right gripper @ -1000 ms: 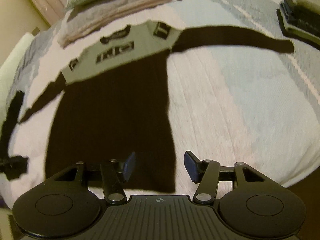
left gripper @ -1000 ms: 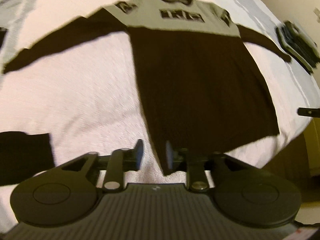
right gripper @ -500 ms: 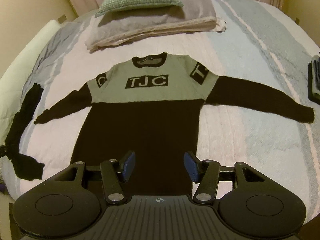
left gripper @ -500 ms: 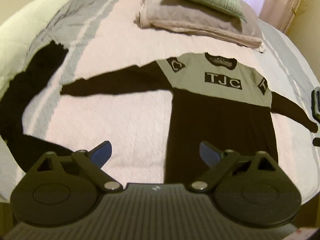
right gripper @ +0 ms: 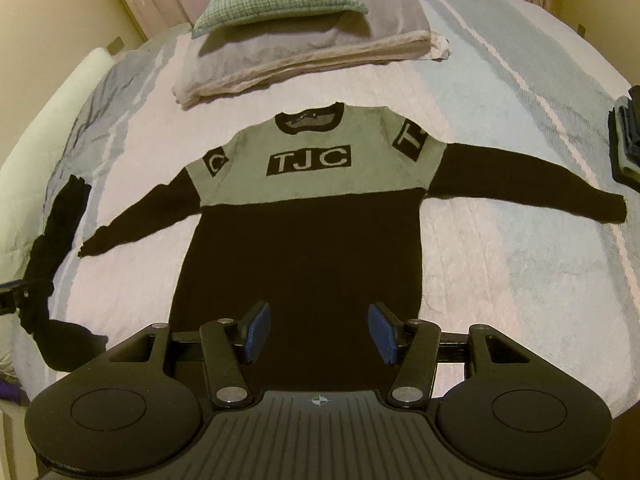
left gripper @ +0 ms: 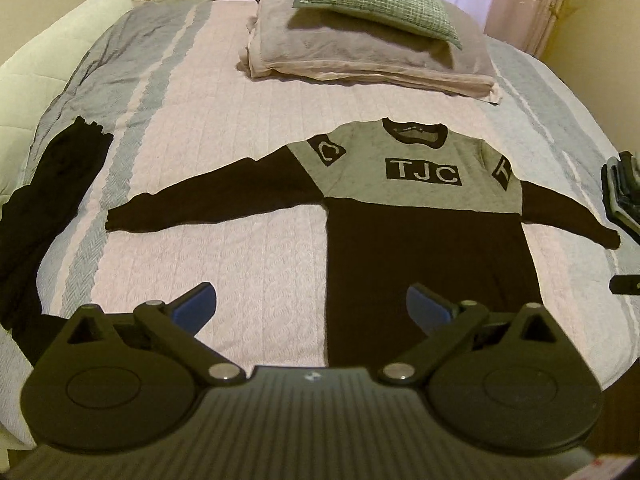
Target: Fold large clothes
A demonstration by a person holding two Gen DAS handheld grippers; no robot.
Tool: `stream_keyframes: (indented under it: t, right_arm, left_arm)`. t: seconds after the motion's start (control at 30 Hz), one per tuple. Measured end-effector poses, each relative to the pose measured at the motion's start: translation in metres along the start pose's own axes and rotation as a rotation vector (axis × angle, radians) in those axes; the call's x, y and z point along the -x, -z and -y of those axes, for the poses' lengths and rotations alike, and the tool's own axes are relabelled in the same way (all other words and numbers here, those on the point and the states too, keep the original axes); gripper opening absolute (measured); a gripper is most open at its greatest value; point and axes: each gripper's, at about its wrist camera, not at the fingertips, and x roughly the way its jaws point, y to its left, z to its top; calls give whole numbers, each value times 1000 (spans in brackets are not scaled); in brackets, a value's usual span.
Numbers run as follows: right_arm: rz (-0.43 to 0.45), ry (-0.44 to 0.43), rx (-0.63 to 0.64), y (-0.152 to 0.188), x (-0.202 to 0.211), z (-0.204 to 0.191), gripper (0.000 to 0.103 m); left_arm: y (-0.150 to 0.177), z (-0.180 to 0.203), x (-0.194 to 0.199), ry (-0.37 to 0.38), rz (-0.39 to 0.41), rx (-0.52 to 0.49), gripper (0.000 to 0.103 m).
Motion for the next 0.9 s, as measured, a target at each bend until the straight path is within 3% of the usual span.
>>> stream_keyframes:
  t: [0.4, 0.6, 0.9]
  right_arm:
    - [-102, 36, 59, -4, -19, 22, 52]
    - [-174, 36, 93, 17, -31, 20, 52]
    - [-215, 13, 137, 47, -45, -2, 52]
  left_arm:
    - [-2, 25, -7, 29, -30, -1, 101]
    - [8, 52, -16, 56, -76, -37, 101]
    - [26, 62, -28, 26, -154, -87, 102]
